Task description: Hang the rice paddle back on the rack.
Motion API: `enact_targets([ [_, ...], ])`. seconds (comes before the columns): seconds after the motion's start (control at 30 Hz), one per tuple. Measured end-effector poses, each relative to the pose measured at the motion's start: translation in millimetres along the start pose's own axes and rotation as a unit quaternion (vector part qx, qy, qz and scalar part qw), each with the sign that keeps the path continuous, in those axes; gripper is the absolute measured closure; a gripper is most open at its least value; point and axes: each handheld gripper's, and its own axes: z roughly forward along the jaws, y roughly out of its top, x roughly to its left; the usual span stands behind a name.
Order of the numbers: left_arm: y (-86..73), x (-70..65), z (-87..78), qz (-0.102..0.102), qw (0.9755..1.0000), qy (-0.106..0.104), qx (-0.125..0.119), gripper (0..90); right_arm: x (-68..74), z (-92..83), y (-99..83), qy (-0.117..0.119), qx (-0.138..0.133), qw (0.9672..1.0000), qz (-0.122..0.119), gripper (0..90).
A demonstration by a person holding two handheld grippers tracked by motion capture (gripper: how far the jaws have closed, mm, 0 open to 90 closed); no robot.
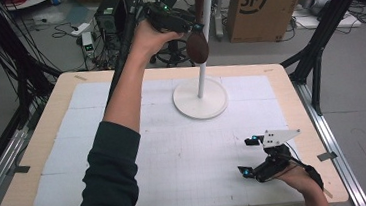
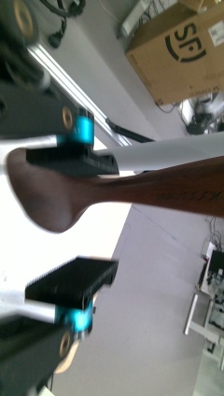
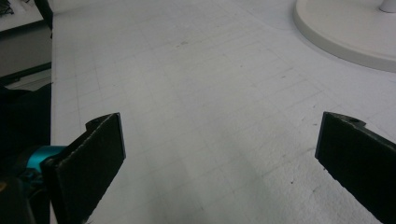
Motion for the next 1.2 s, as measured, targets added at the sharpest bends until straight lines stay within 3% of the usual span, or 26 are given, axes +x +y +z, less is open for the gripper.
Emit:
enact_targets([
  [0.3, -4.4, -13.2, -16.6, 0.009, 0.9996, -0.003, 0.027, 15.4, 3.4, 0.4, 5.2, 0.003, -0.007, 1.0000, -0.003, 0.4],
  [0.4, -4.7, -17.6, -23.5, 0.010, 0.9996, 0.010, 0.024, 5.6, 4.4, 2.0, 7.0, 0.007, -0.008, 0.9999, -0.007, 0.4],
  [0.5, -5.7, -20.9, -32.2, -0.002, 1.0000, 0.009, -0.001, 1.8, 4.7, 2.6, 7.9, 0.007, -0.008, 0.9999, -0.009, 0.4],
  [0.6, -9.0, -23.0, -43.1, -0.002, 0.9996, 0.011, -0.025, 1.6, 5.0, 2.0, 8.5, 0.009, -0.010, 0.9999, -0.007, 0.4],
  [0.8, -17.5, -28.2, -63.0, 0.000, 0.9987, 0.016, -0.048, 1.7, 6.1, 2.8, 10.6, 0.010, -0.012, 0.9998, -0.009, 0.4],
  [1.2, -42.1, -37.1, -86.5, 0.013, 0.9987, 0.035, -0.035, 1.7, 6.9, 1.8, 15.7, 0.011, -0.024, 0.9996, -0.009, 0.4],
])
